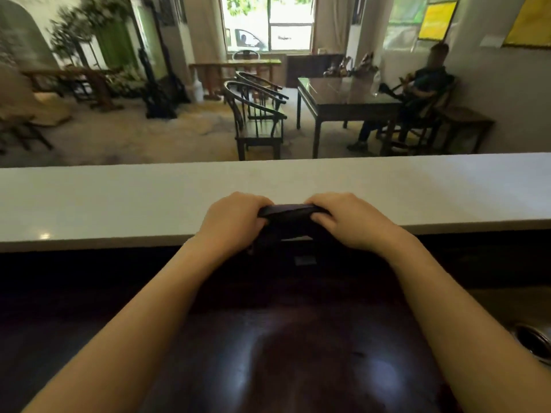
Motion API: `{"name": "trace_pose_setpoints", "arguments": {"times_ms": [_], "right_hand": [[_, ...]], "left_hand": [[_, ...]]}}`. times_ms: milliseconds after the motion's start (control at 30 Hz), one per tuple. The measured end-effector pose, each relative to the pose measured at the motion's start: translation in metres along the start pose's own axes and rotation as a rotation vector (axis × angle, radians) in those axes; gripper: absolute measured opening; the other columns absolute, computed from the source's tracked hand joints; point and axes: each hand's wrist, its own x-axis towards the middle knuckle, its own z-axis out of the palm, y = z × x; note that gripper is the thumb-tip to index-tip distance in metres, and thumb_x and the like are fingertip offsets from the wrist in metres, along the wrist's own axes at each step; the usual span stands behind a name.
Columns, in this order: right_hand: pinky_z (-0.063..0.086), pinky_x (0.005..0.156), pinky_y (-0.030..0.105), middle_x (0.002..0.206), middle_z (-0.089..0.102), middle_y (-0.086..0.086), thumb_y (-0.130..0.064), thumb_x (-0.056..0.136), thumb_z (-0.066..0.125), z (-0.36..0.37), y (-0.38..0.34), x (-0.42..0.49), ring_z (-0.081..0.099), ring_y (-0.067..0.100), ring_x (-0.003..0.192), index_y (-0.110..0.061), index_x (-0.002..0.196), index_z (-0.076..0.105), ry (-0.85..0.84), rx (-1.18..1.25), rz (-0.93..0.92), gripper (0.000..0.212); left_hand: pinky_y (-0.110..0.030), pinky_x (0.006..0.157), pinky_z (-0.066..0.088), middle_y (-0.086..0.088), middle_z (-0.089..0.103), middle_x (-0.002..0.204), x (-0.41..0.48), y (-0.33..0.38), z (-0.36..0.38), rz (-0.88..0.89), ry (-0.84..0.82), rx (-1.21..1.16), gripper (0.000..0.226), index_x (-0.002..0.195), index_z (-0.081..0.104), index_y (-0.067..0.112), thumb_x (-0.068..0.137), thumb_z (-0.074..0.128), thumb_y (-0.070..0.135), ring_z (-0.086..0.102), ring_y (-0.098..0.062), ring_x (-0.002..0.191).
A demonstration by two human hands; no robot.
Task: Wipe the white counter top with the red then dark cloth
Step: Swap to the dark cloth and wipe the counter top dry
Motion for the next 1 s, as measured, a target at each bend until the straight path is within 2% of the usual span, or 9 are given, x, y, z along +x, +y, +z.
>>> {"name": "trace_pose_setpoints", "arguments": {"times_ms": [133,333,433,567,633,700,800,933,1000], "right_hand": [[0.046,0.08,0.037,0.106,0.064,0.004,-0.02,0.092,0.045,0.006,-0.047,0.057,0.056,0.021,0.094,-0.021,0.108,0.058,0.025,0.05,-0.068,0.02],[0.048,0.082,0.039,0.108,0.063,0.003,-0.017,0.092,0.045,0.01,-0.077,0.125,0.055,0.02,0.095,-0.023,0.112,0.059,0.13,0.089,-0.078,0.024],[0.051,0.08,0.04,0.103,0.063,0.001,-0.015,0.091,0.046,0.016,-0.072,0.141,0.052,0.016,0.089,-0.026,0.109,0.06,0.209,0.073,-0.068,0.024],[0.045,0.081,0.028,0.109,0.066,0.002,-0.015,0.09,0.052,0.053,-0.048,0.124,0.056,0.017,0.094,-0.027,0.112,0.06,0.175,0.026,-0.002,0.026],[0.045,0.083,0.03,0.114,0.066,0.003,-0.017,0.091,0.051,0.078,-0.035,0.102,0.057,0.021,0.099,-0.027,0.115,0.059,0.094,0.002,0.067,0.028],[0.044,0.088,0.033,0.123,0.062,0.002,-0.02,0.091,0.049,0.094,-0.028,0.082,0.056,0.022,0.108,-0.028,0.121,0.056,0.007,0.007,0.114,0.031],[0.038,0.1,0.036,0.139,0.051,-0.003,-0.035,0.092,0.047,0.101,-0.028,0.067,0.046,0.018,0.126,-0.028,0.128,0.049,-0.06,0.013,0.13,0.037],[0.047,0.077,0.031,0.1,0.068,-0.005,-0.051,0.091,0.033,0.096,-0.043,0.076,0.062,0.018,0.095,-0.029,0.098,0.063,0.085,0.008,0.11,0.038],[0.041,0.092,0.031,0.122,0.062,-0.004,-0.044,0.094,0.031,0.103,-0.048,0.088,0.054,0.016,0.114,-0.031,0.115,0.057,0.071,0.055,0.065,0.036]], "left_hand": [[-0.04,0.079,0.049,-0.007,0.069,0.103,-0.001,-0.053,-0.045,-0.08,0.034,0.047,0.029,0.108,0.064,0.024,0.082,0.054,0.015,0.059,-0.029,0.096],[-0.033,0.064,0.043,-0.006,0.07,0.102,0.021,-0.106,-0.074,-0.083,0.155,0.079,0.029,0.114,0.061,0.025,0.088,0.05,0.019,0.061,-0.026,0.088],[-0.031,0.059,0.039,-0.005,0.07,0.096,0.033,-0.119,-0.066,-0.022,0.239,0.103,0.026,0.11,0.062,0.026,0.089,0.048,0.02,0.061,-0.025,0.084],[-0.03,0.058,0.036,-0.006,0.07,0.094,0.031,-0.124,-0.019,0.089,0.199,0.077,0.021,0.104,0.064,0.023,0.087,0.051,0.021,0.061,-0.028,0.085],[-0.034,0.066,0.043,-0.007,0.07,0.102,0.022,-0.121,0.014,0.124,0.092,0.065,0.024,0.109,0.062,0.022,0.087,0.05,0.021,0.061,-0.028,0.09],[-0.038,0.084,0.046,-0.007,0.065,0.118,0.011,-0.118,0.04,0.122,0.002,0.055,0.031,0.119,0.057,0.02,0.089,0.047,0.02,0.059,-0.027,0.103],[-0.034,0.108,0.029,-0.007,0.049,0.139,0.001,-0.117,0.06,0.08,-0.002,0.022,0.041,0.132,0.045,0.016,0.091,0.045,0.017,0.044,-0.023,0.127],[-0.032,0.113,0.018,-0.009,0.035,0.148,-0.016,-0.115,0.067,0.107,-0.018,0.063,0.048,0.138,0.035,0.013,0.09,0.044,0.014,0.031,-0.022,0.136],[-0.032,0.113,0.02,-0.008,0.033,0.149,-0.02,-0.114,0.063,0.107,-0.039,0.074,0.049,0.138,0.034,0.013,0.091,0.043,0.017,0.029,-0.021,0.137]]}}
